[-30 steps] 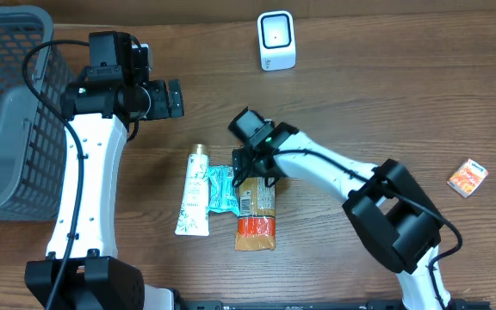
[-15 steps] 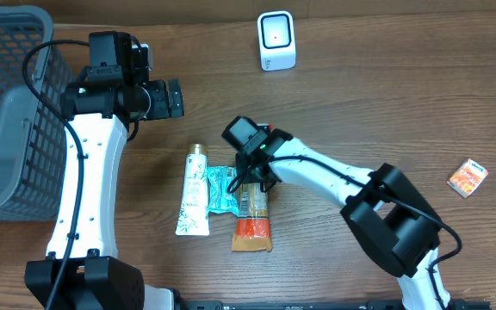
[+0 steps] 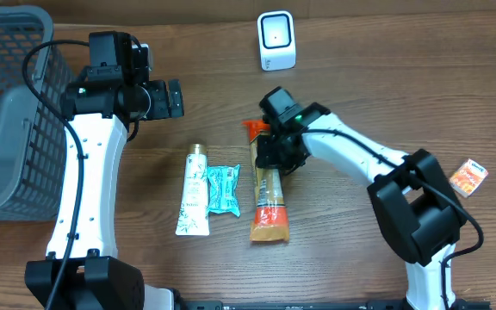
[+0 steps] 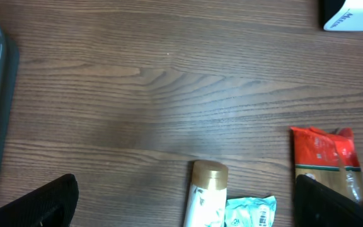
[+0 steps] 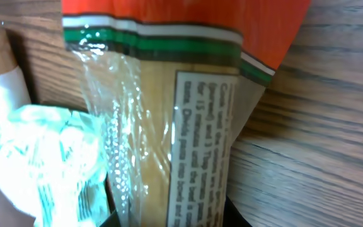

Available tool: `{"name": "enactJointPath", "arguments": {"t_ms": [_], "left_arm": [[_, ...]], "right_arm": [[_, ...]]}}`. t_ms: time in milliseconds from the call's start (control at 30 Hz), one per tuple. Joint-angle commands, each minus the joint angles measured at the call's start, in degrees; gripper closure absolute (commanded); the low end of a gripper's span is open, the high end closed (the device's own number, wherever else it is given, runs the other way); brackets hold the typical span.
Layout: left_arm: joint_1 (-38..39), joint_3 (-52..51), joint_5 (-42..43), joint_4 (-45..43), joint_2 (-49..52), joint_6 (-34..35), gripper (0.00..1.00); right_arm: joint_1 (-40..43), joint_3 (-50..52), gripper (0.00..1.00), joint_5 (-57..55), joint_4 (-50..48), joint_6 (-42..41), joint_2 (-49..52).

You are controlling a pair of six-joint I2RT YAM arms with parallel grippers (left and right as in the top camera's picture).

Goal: Scan the item barcode
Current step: 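Lift the spaghetti pack and slide it rightward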

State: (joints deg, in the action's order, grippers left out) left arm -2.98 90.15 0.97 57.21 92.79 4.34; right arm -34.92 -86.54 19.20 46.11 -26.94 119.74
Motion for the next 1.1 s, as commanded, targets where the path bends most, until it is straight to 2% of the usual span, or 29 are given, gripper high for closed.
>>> {"name": "enactJointPath", "arguments": {"t_ms": [0,67,133,500,700,900,1067], "left_arm": [[0.8,0.7,-0.3,-0.2,-0.3,0.8,0.00],[0.8,0.7,-0.3,-0.2,-0.3,0.8,0.00],[0.8,0.7,-0.3,-0.2,-0.3,0.8,0.00],[0.8,0.7,-0.3,-0.2,-0.3,0.8,0.00],[0.8,0.7,-0.3,-0.2,-0.3,0.8,0.00],[0.8,0.7,-0.3,-0.2,-0.3,0.8,0.00],[0.8,0.7,-0.3,-0.2,-0.3,0.8,0.00]], "right_arm": [[2.9,0.9,0.96,10.8,0.7,5.6,-1.7],[4.8,0.9,0.96,17.1,0.7,10.0,-3.1],[6.7,0.9,0.96,20.1,1.2,10.9,-5.1],[10.6,0.9,0.96,21.6,6.4,15.4,-22.5],[11.5,0.9,0.96,26.3,4.5,9.1,-32.2],[14.5,0.9,0.96,31.1,0.4,-0.5,-38.3],[17.1,0.9,0.96,33.6,-0.7,-4.8,-42.1]]}}
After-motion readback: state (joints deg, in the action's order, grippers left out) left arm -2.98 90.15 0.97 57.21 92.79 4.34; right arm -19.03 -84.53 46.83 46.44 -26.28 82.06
